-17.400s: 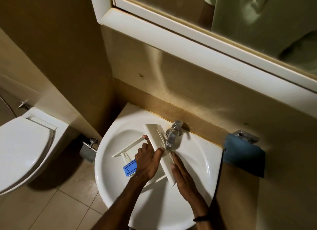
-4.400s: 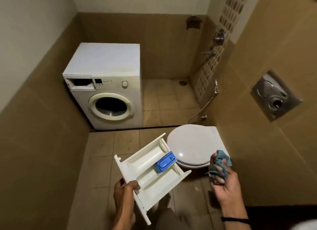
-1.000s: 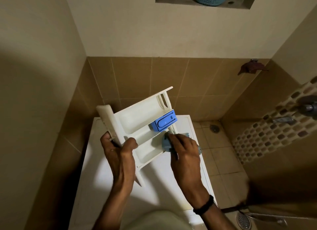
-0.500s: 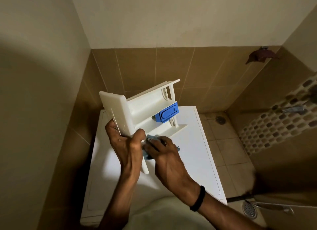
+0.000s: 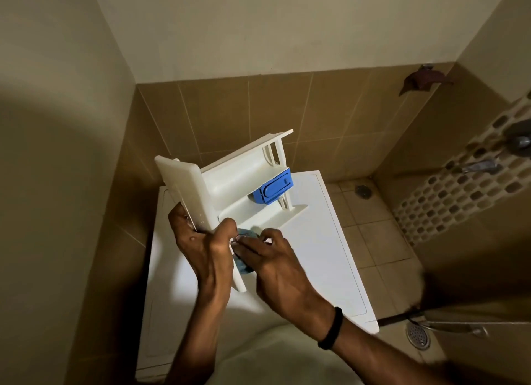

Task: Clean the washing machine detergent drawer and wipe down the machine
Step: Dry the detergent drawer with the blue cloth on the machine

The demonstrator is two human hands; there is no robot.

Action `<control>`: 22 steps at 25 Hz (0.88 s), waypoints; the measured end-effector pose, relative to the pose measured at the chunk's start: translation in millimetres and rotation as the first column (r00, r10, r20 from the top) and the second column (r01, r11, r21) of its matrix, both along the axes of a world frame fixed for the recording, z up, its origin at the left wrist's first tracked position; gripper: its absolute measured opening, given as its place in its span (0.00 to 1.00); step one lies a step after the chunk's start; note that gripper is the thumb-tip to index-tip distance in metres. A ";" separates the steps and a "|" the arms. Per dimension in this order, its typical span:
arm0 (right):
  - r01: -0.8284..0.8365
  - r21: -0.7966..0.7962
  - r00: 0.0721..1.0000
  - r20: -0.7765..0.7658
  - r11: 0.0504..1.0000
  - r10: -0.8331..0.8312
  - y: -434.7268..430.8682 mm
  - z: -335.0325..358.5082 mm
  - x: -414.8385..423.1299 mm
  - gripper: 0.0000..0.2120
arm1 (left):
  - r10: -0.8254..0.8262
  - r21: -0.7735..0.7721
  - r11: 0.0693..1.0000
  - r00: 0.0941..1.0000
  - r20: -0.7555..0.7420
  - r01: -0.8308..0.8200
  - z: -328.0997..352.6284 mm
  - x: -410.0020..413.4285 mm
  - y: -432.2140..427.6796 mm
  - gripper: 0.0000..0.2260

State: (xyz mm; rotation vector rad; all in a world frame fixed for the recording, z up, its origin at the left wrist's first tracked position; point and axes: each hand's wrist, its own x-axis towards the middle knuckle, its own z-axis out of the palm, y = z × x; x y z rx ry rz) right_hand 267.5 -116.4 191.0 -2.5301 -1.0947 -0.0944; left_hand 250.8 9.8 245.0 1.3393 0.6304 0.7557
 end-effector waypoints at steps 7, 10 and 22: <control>0.295 0.100 0.955 -0.003 0.950 -0.296 -13.5 5.0 23.4 0.25 | 0.011 -0.013 1.000 1.000 -0.002 -0.011 1.7 -3.6 -2.9 0.35; 0.005 0.028 1.000 0.004 1.000 -0.006 -7.2 -1.6 -6.7 0.33 | 0.020 -0.008 1.000 1.000 -0.015 -0.020 -0.7 -4.3 -2.2 0.34; -0.009 0.186 1.000 0.007 0.983 0.008 -22.5 -9.0 -4.1 0.31 | 0.045 -0.023 0.999 0.999 -0.025 -0.045 -5.3 -9.6 0.2 0.35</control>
